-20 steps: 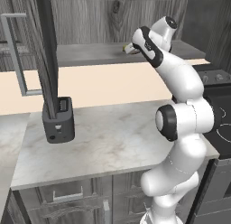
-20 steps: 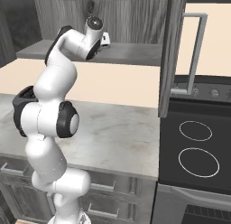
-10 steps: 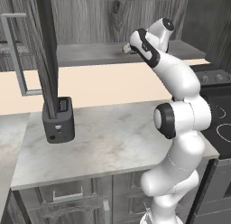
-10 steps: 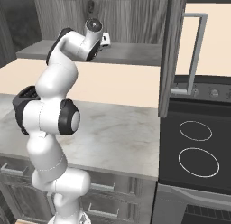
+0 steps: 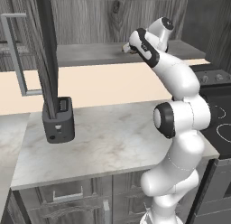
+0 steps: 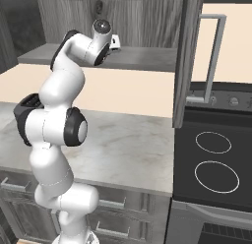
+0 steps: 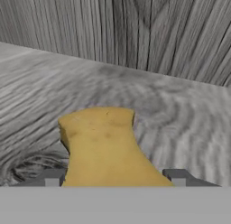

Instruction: Open the cabinet. Pick the sponge and place it next to the sink. Then close the cabinet.

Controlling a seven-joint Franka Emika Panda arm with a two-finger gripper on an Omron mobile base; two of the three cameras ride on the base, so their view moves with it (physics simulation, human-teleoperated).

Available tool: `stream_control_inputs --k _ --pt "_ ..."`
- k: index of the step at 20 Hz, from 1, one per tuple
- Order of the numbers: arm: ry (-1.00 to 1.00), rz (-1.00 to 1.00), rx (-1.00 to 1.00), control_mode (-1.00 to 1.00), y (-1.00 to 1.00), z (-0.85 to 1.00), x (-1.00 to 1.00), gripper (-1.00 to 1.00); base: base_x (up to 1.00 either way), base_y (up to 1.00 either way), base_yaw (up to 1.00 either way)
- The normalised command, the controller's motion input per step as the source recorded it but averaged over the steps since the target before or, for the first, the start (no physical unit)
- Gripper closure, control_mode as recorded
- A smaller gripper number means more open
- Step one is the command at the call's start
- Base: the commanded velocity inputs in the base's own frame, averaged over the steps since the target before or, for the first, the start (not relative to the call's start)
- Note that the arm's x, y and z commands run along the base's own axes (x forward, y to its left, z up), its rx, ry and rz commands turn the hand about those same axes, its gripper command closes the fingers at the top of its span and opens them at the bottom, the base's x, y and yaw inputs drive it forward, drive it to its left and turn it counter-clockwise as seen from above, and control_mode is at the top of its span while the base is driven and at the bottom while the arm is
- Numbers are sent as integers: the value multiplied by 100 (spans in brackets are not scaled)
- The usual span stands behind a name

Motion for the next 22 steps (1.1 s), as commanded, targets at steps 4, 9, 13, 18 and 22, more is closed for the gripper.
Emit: stream_control_inputs --k 4,9,13,18,22 --pt "0 0 0 -100 0 0 0 100 0 0 0" --pt "0 0 0 -100 -5 0 -20 100 0 0 0" --pt "-1 0 4 -100 -31 21 -75 100 0 0 0" --pt "-1 0 6 -100 -38 30 -90 100 0 0 0" --pt "0 0 7 -100 -32 19 -99 100 0 0 0"
